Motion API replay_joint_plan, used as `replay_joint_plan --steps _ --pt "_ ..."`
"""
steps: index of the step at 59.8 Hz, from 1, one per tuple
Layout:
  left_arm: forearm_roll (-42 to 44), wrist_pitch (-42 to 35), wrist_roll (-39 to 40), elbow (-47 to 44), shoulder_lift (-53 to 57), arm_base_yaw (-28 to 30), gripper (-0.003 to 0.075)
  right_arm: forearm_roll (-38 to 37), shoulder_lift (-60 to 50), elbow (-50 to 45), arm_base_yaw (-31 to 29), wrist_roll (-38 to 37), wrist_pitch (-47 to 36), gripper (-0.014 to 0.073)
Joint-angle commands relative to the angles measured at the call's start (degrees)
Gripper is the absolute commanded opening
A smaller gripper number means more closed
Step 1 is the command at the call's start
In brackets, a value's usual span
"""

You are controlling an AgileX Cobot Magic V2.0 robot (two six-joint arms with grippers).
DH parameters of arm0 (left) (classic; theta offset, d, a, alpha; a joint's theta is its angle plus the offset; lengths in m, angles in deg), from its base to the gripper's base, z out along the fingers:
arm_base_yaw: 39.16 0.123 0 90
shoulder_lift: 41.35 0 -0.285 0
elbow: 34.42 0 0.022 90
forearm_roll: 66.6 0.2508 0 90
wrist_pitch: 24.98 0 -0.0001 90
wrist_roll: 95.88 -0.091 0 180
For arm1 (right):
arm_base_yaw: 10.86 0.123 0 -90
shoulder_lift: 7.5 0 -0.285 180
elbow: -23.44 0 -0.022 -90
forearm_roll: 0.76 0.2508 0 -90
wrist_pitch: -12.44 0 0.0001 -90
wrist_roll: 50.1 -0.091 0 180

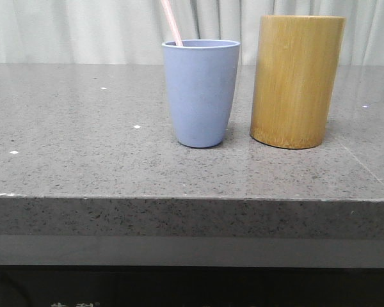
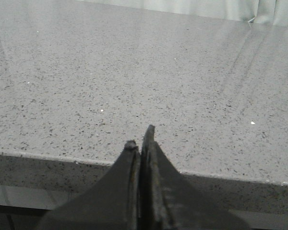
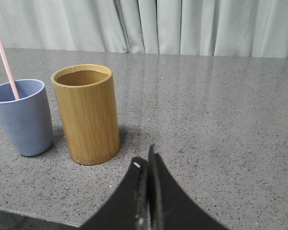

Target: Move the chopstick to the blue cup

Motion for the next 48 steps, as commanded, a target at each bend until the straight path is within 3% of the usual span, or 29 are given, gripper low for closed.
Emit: replay_joint_plan --steps 1,25,48 --pt "-0.4 -4.5 0.5 -0.5 1.3 0.0 -0.0019 0.2 0.6 1.3 -0.3 0.4 -4.6 -0.0088" --pt "-0.4 -4.5 0.5 -0.5 1.3 0.0 -0.0019 0.2 0.3 0.0 -0.3 0.4 -5.6 -0.0088" --pt "-0.4 -4.5 0.5 -0.5 1.3 0.0 -0.0019 0.2 -4.3 -19.7 -8.4 0.4 -23.0 -0.0088"
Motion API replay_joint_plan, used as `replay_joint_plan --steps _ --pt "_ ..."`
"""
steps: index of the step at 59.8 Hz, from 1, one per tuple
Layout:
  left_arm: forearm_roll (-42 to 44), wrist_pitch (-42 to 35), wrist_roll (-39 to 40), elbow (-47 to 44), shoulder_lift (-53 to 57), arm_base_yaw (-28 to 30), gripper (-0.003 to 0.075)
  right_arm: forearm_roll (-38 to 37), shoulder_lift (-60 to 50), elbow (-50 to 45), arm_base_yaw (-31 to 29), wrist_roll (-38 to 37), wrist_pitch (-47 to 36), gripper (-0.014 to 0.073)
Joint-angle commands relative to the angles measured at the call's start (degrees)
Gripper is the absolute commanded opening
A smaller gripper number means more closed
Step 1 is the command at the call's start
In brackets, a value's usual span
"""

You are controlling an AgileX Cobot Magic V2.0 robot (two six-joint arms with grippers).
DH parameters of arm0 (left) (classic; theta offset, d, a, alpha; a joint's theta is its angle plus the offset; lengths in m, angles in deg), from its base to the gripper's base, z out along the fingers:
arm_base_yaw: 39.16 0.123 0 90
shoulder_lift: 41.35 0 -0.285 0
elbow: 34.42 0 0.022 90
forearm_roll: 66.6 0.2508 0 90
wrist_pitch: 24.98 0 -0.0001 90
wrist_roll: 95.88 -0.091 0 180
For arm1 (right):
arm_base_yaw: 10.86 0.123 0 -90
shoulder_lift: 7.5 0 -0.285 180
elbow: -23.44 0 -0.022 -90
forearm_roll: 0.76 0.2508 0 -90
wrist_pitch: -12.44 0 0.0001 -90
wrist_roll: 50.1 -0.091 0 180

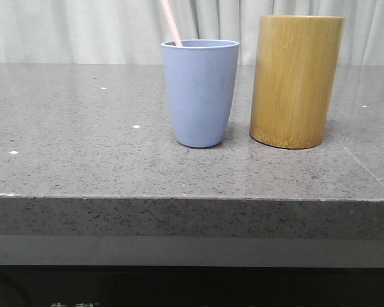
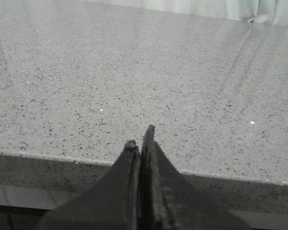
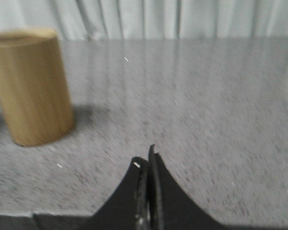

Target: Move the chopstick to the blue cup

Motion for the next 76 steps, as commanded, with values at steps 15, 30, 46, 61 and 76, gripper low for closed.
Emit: replay_joint_plan --steps 15,30,46,61,76 --pt "-0.4 -4.6 0.5 -0.5 1.3 0.0 -0.0019 0.2 -1.0 -4.7 -1.2 0.4 -7.7 -0.0088" --pt "-0.4 -4.6 0.5 -0.5 1.3 0.0 -0.0019 0.2 -1.0 -4.7 -1.2 0.4 -7.7 -0.0088" --pt "-0.4 -4.6 0.5 -0.5 1.3 0.0 -0.0019 0.2 -1.0 -4.7 -1.2 0.4 -7.7 -0.0088" --pt "-0.4 -4.6 0.5 -0.5 1.3 0.0 -0.0019 0.2 -1.0 -4.7 -1.2 0.4 -7.7 -0.0088" --pt "-0.4 -4.6 0.5 -0.5 1.3 0.0 -0.0019 0.2 -1.0 -4.7 -1.2 0.4 -7.7 -0.0088"
